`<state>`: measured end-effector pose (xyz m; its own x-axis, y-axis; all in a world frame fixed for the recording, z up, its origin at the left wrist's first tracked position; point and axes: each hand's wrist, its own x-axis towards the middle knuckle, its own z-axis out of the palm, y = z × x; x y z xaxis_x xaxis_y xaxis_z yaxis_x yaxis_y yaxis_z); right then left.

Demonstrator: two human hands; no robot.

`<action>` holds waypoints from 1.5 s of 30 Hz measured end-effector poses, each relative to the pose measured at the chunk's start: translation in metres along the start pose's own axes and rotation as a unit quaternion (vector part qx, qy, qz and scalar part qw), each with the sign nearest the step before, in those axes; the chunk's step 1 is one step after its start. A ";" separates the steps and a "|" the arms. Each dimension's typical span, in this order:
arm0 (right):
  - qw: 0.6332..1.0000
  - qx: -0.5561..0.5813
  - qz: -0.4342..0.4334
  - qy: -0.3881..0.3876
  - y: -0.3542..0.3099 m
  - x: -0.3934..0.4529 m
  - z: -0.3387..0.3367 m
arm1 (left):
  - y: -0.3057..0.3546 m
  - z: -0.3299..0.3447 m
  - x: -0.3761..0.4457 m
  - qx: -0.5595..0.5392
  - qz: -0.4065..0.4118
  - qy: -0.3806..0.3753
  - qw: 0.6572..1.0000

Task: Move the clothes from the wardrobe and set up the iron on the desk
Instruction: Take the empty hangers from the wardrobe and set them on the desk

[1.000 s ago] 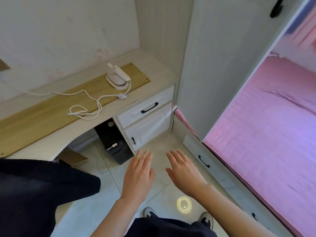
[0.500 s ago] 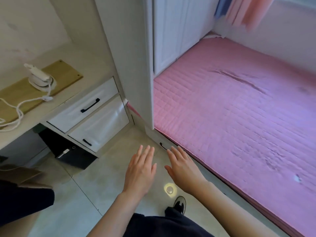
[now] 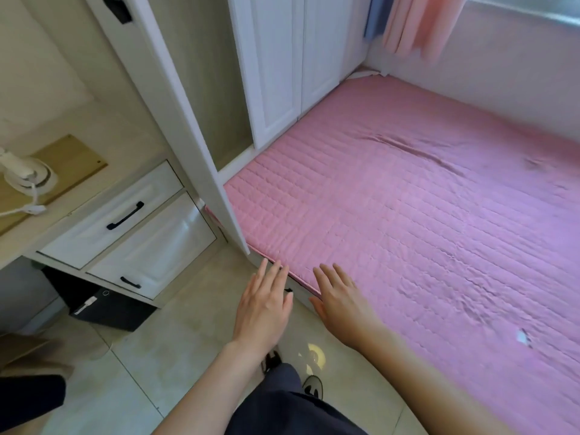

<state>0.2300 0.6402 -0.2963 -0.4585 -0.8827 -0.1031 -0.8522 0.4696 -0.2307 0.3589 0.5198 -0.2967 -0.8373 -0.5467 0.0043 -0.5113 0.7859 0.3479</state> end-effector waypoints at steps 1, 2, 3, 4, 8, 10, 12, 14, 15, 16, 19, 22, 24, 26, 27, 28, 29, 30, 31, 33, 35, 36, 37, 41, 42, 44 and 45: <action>1.000 0.003 -0.001 -0.002 0.004 0.007 -0.003 | 0.002 -0.002 0.009 -0.001 0.001 0.002 1.000; 1.000 0.004 -0.005 -0.001 0.009 0.014 -0.005 | 0.003 -0.005 0.019 -0.003 0.001 0.006 1.000; 1.000 0.005 -0.009 0.002 0.014 0.023 -0.008 | 0.004 -0.007 0.030 -0.005 -0.002 0.010 1.000; 1.000 0.006 -0.011 0.003 0.018 0.032 -0.011 | 0.004 -0.009 0.042 -0.008 -0.006 0.014 1.000; 1.000 0.009 -0.024 -0.003 0.034 0.076 -0.032 | 0.002 -0.014 0.094 -0.003 -0.015 0.019 1.000; 0.999 0.008 -0.035 -0.004 0.041 0.102 -0.041 | 0.000 -0.017 0.121 0.001 -0.016 0.021 1.000; 0.999 0.013 -0.043 -0.005 0.048 0.132 -0.048 | -0.003 -0.019 0.148 0.001 -0.024 0.020 0.999; 0.999 0.017 -0.049 -0.009 0.055 0.163 -0.054 | -0.009 -0.022 0.174 0.002 -0.038 0.021 0.999; 0.998 0.017 -0.053 -0.009 0.057 0.179 -0.056 | -0.013 -0.023 0.187 0.002 -0.045 0.021 0.999; 0.998 0.015 -0.056 -0.009 0.060 0.193 -0.059 | -0.017 -0.025 0.199 0.003 -0.050 0.020 0.999; 0.998 0.016 -0.063 0.000 0.064 0.235 -0.073 | -0.028 -0.033 0.233 0.005 -0.059 0.018 0.998; 0.997 0.021 -0.075 -0.001 0.065 0.271 -0.084 | -0.039 -0.042 0.266 0.005 -0.077 0.022 0.997; 0.996 0.021 -0.086 0.002 0.065 0.292 -0.089 | -0.045 -0.046 0.283 0.005 -0.095 0.033 0.995; 0.995 0.025 -0.097 0.005 0.065 0.312 -0.096 | -0.049 -0.051 0.298 0.001 -0.114 0.047 0.992; 0.994 0.024 -0.109 0.007 0.065 0.324 -0.099 | -0.051 -0.055 0.305 -0.003 -0.125 0.056 0.991; 0.992 0.020 -0.120 0.010 0.064 0.335 -0.102 | -0.053 -0.059 0.312 -0.008 -0.135 0.066 0.989; 0.991 0.016 -0.132 0.012 0.063 0.347 -0.105 | -0.056 -0.063 0.318 -0.011 -0.143 0.078 0.987; 0.989 0.010 -0.144 0.014 0.062 0.360 -0.107 | -0.060 -0.067 0.325 -0.014 -0.150 0.092 0.984; 0.987 0.004 -0.159 0.018 0.060 0.373 -0.109 | -0.064 -0.071 0.332 -0.015 -0.159 0.107 0.981; 0.982 0.000 -0.189 0.023 0.056 0.400 -0.116 | -0.072 -0.079 0.346 -0.010 -0.184 0.136 0.973; 0.975 0.004 -0.218 0.029 0.051 0.426 -0.126 | -0.081 -0.086 0.360 -0.006 -0.207 0.162 0.965; 0.972 0.006 -0.233 0.031 0.049 0.438 -0.132 | -0.086 -0.088 0.367 -0.002 -0.217 0.172 0.961; 0.969 0.008 -0.247 0.032 0.047 0.449 -0.138 | -0.090 -0.091 0.373 0.003 -0.228 0.180 0.957; 0.954 0.002 -0.296 0.035 0.039 0.491 -0.160 | -0.104 -0.107 0.400 0.016 -0.276 0.215 0.937; 0.950 0.001 -0.309 0.036 0.036 0.501 -0.166 | -0.107 -0.113 0.406 0.021 -0.283 0.227 0.932; 0.942 0.003 -0.335 0.038 0.025 0.520 -0.180 | -0.114 -0.130 0.421 0.027 -0.294 0.254 0.921; 0.937 0.006 -0.347 0.042 0.019 0.531 -0.188 | -0.117 -0.141 0.428 0.029 -0.300 0.269 0.915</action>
<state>-0.0769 0.1842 -0.1736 0.1865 -0.9707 0.1512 -0.9498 -0.2175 -0.2247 0.0878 0.1528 -0.2037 -0.1950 -0.9356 0.2945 -0.8702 0.3036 0.3882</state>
